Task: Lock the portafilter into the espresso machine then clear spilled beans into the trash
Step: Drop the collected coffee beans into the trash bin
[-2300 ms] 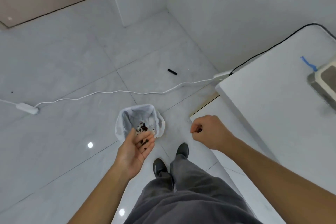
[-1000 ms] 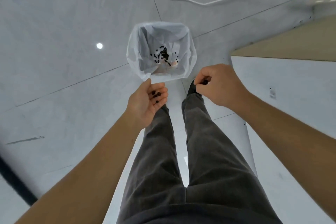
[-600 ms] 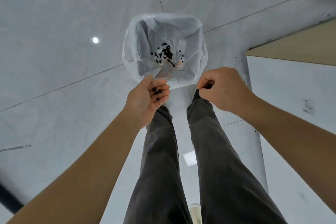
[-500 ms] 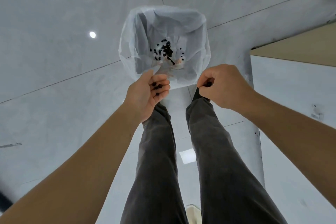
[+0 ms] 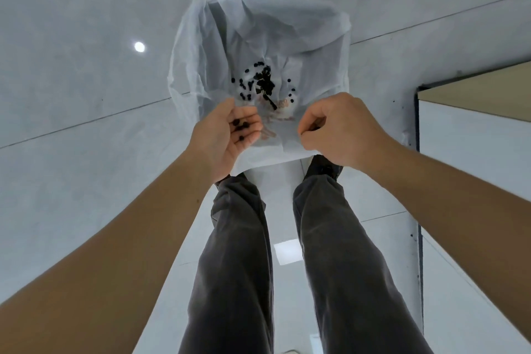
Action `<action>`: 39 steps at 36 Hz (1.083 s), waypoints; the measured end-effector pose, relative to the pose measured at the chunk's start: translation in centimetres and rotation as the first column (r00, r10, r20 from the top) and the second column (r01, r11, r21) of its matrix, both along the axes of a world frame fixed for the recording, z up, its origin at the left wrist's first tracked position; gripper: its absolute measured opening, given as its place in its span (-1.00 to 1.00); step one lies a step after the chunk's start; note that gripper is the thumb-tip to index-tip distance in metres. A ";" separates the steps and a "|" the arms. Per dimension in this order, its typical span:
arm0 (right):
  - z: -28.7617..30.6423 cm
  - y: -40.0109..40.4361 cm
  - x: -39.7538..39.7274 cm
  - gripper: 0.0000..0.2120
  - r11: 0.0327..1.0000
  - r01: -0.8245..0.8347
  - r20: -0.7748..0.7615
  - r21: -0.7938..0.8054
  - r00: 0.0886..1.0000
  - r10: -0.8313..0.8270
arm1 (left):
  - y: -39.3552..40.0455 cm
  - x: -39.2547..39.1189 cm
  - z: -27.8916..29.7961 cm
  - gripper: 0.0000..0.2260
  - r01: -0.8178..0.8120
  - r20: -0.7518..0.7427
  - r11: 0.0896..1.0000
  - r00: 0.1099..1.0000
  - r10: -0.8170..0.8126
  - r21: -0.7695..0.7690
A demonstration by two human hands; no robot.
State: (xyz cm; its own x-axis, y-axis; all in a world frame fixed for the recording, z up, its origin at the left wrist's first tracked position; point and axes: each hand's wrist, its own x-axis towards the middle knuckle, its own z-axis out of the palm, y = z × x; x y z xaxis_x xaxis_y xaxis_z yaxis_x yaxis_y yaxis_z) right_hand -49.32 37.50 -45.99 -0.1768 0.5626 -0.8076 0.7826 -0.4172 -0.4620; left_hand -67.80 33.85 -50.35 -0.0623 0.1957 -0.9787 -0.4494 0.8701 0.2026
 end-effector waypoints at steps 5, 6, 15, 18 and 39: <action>-2.5 1.5 -0.8 -0.86 0.999 0.041 -0.007 0.001 0.999 -0.041 | 0.4 0.1 -2.3 -0.64 -0.029 0.014 1.000 0.999 0.029 -0.005; -2.9 1.8 -1.0 -0.88 0.999 0.037 -0.012 0.001 0.999 -0.037 | 0.5 0.1 -2.7 -0.63 -0.034 0.013 0.999 0.999 0.034 -0.008; -7.4 3.4 -2.7 -0.83 0.997 0.080 -0.016 0.007 0.997 -0.080 | 1.6 0.7 -5.5 -0.64 -0.087 0.029 0.996 0.996 0.087 -0.008; -8.7 3.6 -3.2 -0.86 0.994 0.106 0.012 -0.007 0.994 -0.106 | 1.9 0.9 -6.4 -0.63 -0.084 0.018 0.996 0.996 0.084 -0.009; -17.4 3.0 -5.4 -0.80 0.604 0.731 0.071 -0.317 0.653 -0.754 | 3.8 1.1 -11.1 -0.63 -0.004 -0.078 0.994 0.997 -0.005 -0.111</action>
